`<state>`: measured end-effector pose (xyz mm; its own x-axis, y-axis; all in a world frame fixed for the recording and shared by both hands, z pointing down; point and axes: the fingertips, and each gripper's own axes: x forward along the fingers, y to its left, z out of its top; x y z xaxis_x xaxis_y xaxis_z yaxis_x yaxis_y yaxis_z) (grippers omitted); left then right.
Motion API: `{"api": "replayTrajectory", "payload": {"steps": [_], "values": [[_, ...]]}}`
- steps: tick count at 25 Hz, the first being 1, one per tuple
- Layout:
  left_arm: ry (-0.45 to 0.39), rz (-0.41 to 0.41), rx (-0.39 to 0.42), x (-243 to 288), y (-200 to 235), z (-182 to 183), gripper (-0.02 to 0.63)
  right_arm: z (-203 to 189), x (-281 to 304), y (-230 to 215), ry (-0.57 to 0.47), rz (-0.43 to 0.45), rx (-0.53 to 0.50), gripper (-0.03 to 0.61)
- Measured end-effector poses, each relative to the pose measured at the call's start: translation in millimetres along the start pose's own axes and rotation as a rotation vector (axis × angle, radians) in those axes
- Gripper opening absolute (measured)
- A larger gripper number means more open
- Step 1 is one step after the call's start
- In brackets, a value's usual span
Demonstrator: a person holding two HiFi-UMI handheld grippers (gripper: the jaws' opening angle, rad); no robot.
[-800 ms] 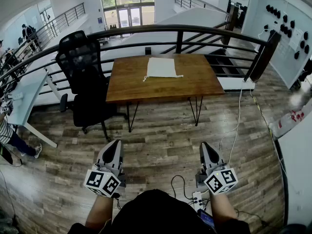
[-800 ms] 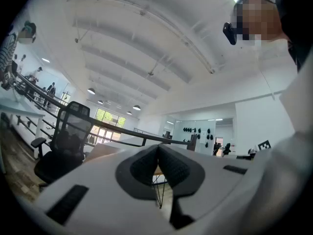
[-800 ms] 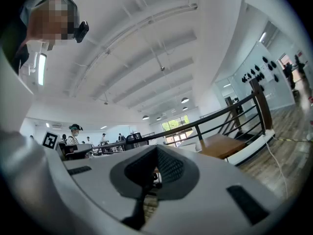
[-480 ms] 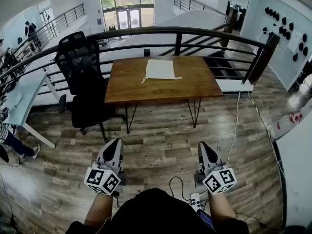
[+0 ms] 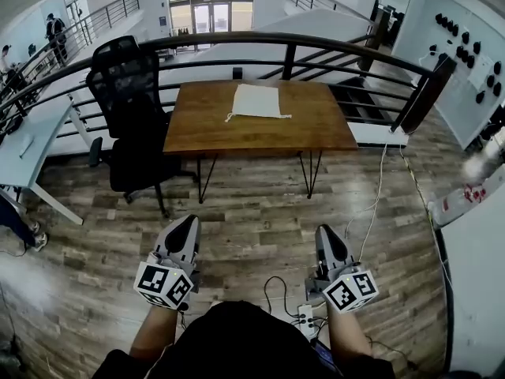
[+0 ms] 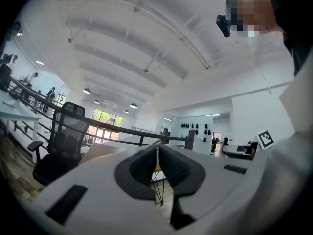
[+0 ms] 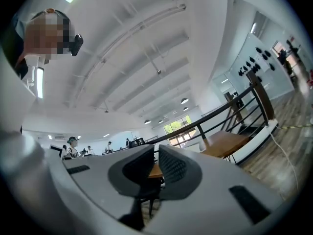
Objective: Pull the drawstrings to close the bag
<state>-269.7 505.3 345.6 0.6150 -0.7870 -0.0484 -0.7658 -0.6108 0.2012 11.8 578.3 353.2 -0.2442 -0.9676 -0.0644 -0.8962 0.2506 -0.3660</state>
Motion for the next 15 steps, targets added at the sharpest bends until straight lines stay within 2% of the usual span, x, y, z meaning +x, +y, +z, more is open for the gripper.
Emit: {"api": "replayTrajectory", "payload": {"steps": [2,3,4,5,7,9,15], "values": [[-0.019,-0.005,-0.005,2.6,-4.8,1.4,0.024,6.0,-1.0,1.7,-0.005,0.012,-0.043,0.079],[-0.021,-0.010,-0.012,3.5,-7.6,1.1,0.072,8.4,-2.7,3.3,-0.008,0.017,-0.062,0.149],[-0.014,-0.017,-0.016,4.5,-10.7,-0.5,0.197,10.1,-5.1,4.6,-0.011,0.019,-0.075,0.232],[0.000,-0.022,-0.012,5.8,-14.0,-3.1,0.241,11.1,-7.7,5.1,-0.013,0.021,-0.079,0.294],[0.031,-0.025,0.014,8.0,-21.4,-10.0,0.276,11.0,-12.6,3.2,-0.012,0.025,-0.069,0.351],[0.049,-0.021,0.043,8.7,-30.7,-17.4,0.289,8.9,-19.1,-2.8,-0.006,0.029,-0.053,0.379],[0.077,-0.002,0.063,14.6,-48.9,-33.3,0.298,5.3,-33.0,-25.7,0.002,0.041,-0.038,0.380]]}}
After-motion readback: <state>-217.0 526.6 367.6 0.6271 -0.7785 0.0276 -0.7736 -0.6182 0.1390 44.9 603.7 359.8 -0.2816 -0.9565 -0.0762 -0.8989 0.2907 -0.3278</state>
